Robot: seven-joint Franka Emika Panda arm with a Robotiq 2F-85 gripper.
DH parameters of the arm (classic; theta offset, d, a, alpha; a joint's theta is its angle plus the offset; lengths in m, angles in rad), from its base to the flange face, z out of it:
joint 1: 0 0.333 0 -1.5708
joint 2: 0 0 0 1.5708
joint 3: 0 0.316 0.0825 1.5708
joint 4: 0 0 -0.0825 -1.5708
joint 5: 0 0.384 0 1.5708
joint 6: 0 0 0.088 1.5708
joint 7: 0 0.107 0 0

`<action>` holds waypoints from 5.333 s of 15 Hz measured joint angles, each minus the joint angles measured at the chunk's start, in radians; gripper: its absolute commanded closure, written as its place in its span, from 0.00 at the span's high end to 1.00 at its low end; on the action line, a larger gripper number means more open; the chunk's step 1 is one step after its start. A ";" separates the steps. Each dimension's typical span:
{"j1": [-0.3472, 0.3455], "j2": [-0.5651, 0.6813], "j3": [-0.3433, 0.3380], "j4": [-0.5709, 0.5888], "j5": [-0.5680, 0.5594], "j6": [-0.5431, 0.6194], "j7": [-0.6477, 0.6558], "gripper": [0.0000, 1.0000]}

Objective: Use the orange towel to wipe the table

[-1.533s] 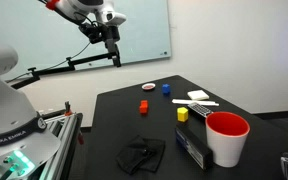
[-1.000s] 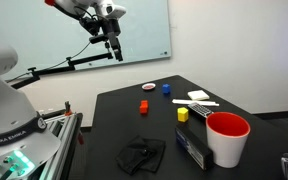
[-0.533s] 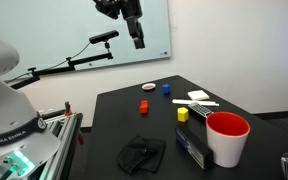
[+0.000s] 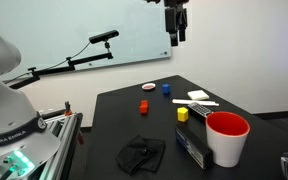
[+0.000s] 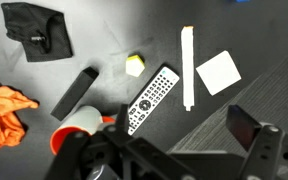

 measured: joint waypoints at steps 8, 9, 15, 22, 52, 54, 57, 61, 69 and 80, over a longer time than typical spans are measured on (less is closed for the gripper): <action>0.021 0.128 -0.039 0.032 0.000 0.015 0.086 1.00; 0.025 0.128 -0.039 0.028 -0.001 0.015 0.086 1.00; 0.024 0.116 -0.096 -0.015 -0.013 0.020 0.041 1.00; -0.090 0.123 -0.235 0.020 0.008 0.051 -0.048 1.00; -0.184 0.457 -0.381 0.239 -0.104 0.160 -0.234 1.00; -0.195 0.458 -0.387 0.222 -0.131 0.208 -0.316 1.00; -0.199 0.463 -0.378 0.180 -0.134 0.284 -0.440 1.00; -0.198 0.464 -0.348 0.134 -0.134 0.322 -0.550 1.00; -0.194 0.474 -0.342 0.080 -0.133 0.340 -0.568 1.00; -0.232 0.426 -0.378 -0.091 -0.126 0.484 -0.618 1.00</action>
